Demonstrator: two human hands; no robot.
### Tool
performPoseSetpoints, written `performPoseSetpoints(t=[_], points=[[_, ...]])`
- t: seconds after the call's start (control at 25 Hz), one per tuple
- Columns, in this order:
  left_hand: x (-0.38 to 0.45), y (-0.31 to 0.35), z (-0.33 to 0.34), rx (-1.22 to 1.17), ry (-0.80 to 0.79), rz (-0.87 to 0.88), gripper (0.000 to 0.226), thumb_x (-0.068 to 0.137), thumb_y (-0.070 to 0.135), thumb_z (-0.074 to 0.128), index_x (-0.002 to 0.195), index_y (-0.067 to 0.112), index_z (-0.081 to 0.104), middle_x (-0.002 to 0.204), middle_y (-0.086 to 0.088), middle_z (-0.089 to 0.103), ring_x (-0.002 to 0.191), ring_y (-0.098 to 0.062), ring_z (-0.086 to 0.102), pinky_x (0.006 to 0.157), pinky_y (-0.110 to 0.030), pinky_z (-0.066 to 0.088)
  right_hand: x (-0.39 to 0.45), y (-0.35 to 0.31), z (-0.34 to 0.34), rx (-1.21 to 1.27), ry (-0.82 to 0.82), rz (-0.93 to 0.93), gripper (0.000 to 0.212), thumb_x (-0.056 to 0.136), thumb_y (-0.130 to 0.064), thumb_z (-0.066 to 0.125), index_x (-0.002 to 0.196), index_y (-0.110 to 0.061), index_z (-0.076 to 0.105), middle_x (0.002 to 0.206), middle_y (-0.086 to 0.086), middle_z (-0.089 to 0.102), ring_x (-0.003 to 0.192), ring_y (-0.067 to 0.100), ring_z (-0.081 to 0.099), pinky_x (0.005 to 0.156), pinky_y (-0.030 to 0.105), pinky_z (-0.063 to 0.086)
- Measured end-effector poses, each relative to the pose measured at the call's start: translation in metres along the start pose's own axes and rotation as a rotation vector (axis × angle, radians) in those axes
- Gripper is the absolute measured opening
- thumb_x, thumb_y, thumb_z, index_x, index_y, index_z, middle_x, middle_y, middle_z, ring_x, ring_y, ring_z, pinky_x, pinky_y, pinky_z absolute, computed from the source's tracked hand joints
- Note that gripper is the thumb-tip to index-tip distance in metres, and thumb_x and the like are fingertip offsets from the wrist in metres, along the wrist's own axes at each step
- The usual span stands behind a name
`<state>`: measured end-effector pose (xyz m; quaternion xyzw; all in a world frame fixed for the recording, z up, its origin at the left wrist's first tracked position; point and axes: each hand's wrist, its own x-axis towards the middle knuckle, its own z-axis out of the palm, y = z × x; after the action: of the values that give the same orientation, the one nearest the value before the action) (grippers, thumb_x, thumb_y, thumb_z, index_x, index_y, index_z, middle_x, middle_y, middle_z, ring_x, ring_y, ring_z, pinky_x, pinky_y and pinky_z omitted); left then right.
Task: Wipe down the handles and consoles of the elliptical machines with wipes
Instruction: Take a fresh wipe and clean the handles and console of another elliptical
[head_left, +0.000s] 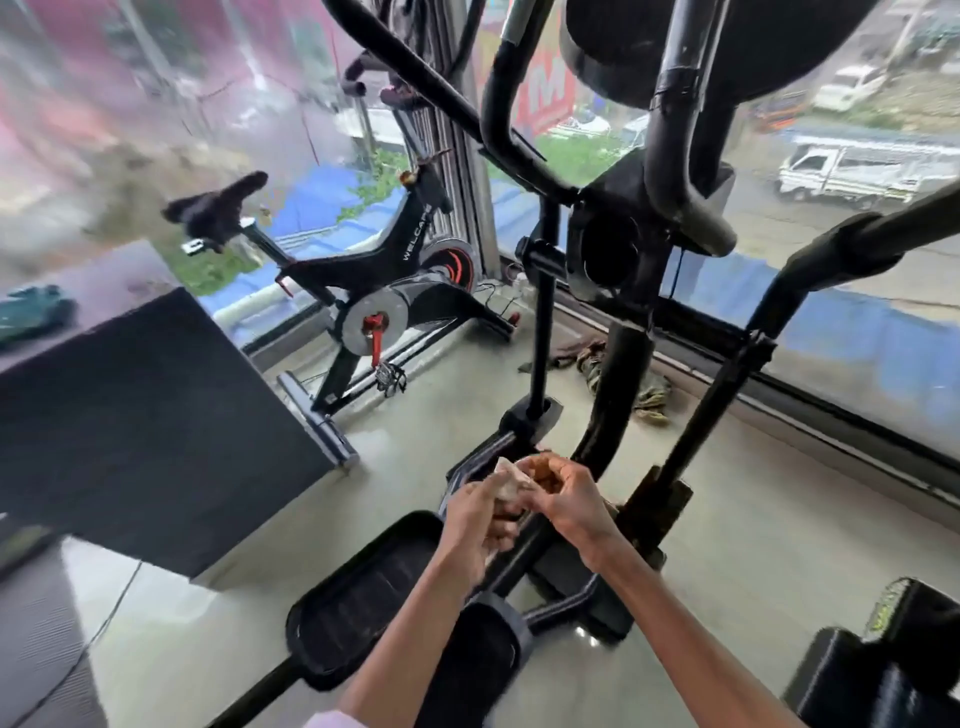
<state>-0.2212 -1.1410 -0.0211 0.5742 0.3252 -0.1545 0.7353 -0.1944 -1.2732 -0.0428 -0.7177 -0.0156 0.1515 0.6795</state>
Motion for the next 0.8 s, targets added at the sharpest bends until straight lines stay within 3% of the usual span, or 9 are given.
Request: performPoseSetpoints(t=[0.16,0.28,0.4,0.48,0.6,0.8], points=[[0.003,-0.004,-0.014,-0.137,0.078,-0.065,0.019,0.094,0.015,0.058,0.098,-0.001,0.067,0.066,-0.010,0.064,0.051,-0.017,0.053,0.050,-0.027,0.046,0.005,0.015,0.012,-0.118,-0.071,-0.069,0.014,0.081,-0.013,0.082,0.092,-0.013,0.074,0.084,0.002,0.076,0.079,0.011,0.071,0.078,0.027,0.059],[0.013,0.002,-0.022,-0.112,0.118,0.033,0.011,0.088,0.010,0.067,0.091,0.000,0.070,0.074,-0.011,0.071,0.064,-0.020,0.066,0.072,-0.034,0.058,0.018,0.016,0.015,-0.198,-0.073,-0.062,0.009,0.087,-0.024,0.078,0.085,-0.016,0.075,0.079,-0.001,0.075,0.074,0.007,0.069,0.073,0.023,0.055],[0.031,0.012,-0.027,-0.094,0.111,0.101,0.005,0.085,0.004,0.069,0.083,0.001,0.073,0.077,-0.013,0.071,0.066,-0.017,0.067,0.066,-0.030,0.057,0.035,0.015,0.023,-0.309,-0.034,-0.035,0.010,0.090,-0.027,0.075,0.086,-0.018,0.073,0.081,-0.003,0.076,0.077,0.009,0.071,0.075,0.023,0.055],[0.047,0.017,-0.033,-0.104,0.096,0.120,0.004,0.083,0.000,0.069,0.085,-0.002,0.072,0.080,-0.018,0.071,0.071,-0.021,0.067,0.071,-0.033,0.059,0.047,0.014,0.032,-0.344,-0.011,-0.031,0.009,0.090,-0.027,0.075,0.092,-0.020,0.071,0.085,-0.002,0.075,0.081,0.010,0.071,0.078,0.022,0.056],[0.067,0.023,-0.049,-0.084,0.054,0.151,0.012,0.084,0.002,0.073,0.094,-0.003,0.072,0.084,-0.016,0.074,0.075,-0.023,0.068,0.074,-0.036,0.058,0.064,0.009,0.043,-0.285,0.039,-0.011,0.021,0.086,-0.020,0.079,0.103,-0.021,0.066,0.091,0.000,0.074,0.087,0.007,0.071,0.082,0.023,0.058],[0.090,0.030,-0.070,0.026,0.018,0.198,0.003,0.087,0.005,0.071,0.090,0.005,0.072,0.079,-0.008,0.076,0.073,-0.016,0.073,0.068,-0.028,0.053,0.081,0.012,0.059,-0.035,0.195,0.126,0.011,0.089,-0.003,0.068,0.096,-0.010,0.072,0.090,0.008,0.075,0.083,0.020,0.069,0.073,0.028,0.056]])
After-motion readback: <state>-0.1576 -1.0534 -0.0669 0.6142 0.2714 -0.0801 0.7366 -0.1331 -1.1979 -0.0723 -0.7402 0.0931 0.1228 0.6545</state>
